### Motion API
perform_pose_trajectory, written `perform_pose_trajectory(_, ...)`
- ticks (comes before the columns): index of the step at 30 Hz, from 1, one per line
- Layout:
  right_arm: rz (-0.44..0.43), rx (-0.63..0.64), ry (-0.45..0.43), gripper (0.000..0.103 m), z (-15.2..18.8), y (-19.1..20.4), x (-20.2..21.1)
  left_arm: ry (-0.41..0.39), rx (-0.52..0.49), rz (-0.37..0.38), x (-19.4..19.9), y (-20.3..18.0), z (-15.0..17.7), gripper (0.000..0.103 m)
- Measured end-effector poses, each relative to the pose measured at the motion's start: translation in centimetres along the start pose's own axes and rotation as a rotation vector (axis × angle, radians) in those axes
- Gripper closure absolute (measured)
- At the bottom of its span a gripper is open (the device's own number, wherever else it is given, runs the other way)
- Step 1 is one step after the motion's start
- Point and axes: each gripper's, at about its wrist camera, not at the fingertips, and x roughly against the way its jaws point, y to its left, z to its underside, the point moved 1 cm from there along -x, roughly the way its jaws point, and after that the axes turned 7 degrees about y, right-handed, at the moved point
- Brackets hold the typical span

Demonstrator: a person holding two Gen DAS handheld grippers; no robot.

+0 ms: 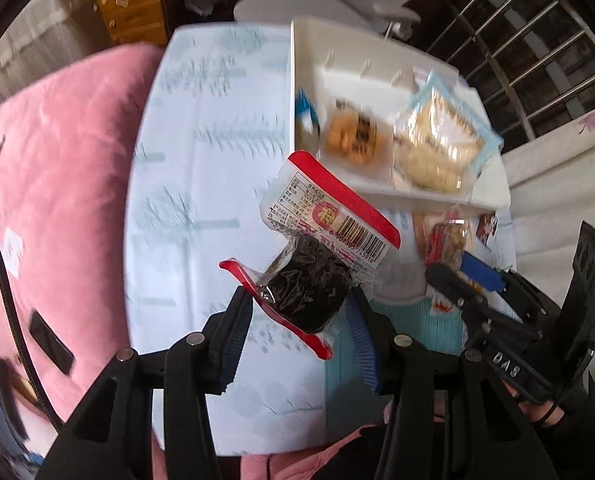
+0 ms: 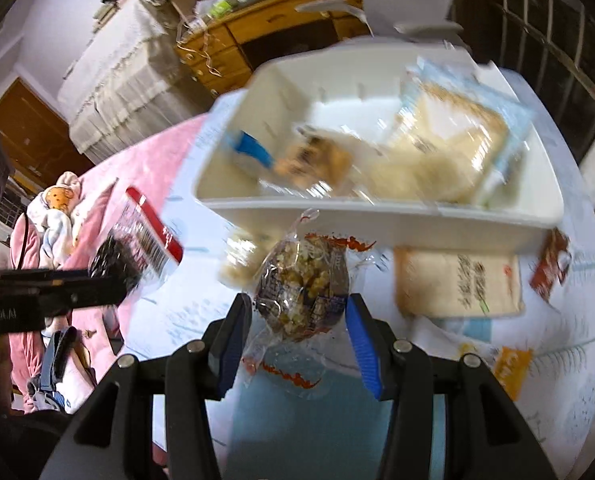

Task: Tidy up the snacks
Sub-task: 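Lower both packs into the tray and open both grippers, then grasp a clear pastry bag with the left gripper while the right grasps the yellow OATS bar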

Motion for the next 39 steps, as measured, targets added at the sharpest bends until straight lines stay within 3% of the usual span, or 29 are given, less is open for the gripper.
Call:
perform_pose_trajectory(9,0.032,-0.004,-0.16,0.054,-4.3,3.4,3.2,-0.103,-0.13,0.025,4.8,-0.3,-5.9,0.056)
perform_pose_trajectory(19,0.134,-0.068,-0.308,0.052,-8.2,2.6,6.9,-0.153,-0.274,0.08,5.8,-4.2,-10.5,0.055)
perform_pose_trajectory(20,0.139,-0.084,-0.318,0.051,-8.5,2.4,7.1,-0.159,-0.274,0.089,5.6,-4.5,-10.9,0.051)
perform_pose_trajectory(21,0.143,-0.099,-0.327,0.051,-8.7,2.2,7.2,-0.16,-0.274,0.1,5.4,-4.6,-11.1,0.036)
perform_pose_trajectory(22,0.151,-0.121,-0.334,0.05,-8.8,1.8,7.3,-0.158,-0.272,0.109,5.2,-4.7,-11.1,0.029)
perform_pose_trajectory(23,0.157,-0.135,-0.335,0.05,-8.8,1.6,7.4,-0.154,-0.269,0.117,5.1,-4.7,-11.2,0.024)
perform_pose_trajectory(31,0.19,-0.228,-0.297,0.05,-7.6,-0.7,6.9,-0.096,-0.219,0.126,3.3,-3.9,-11.3,0.024)
perform_pose_trajectory(39,0.171,-0.329,-0.258,0.049,-5.3,-2.5,6.6,-0.065,-0.227,0.153,1.5,-2.5,-9.1,0.023)
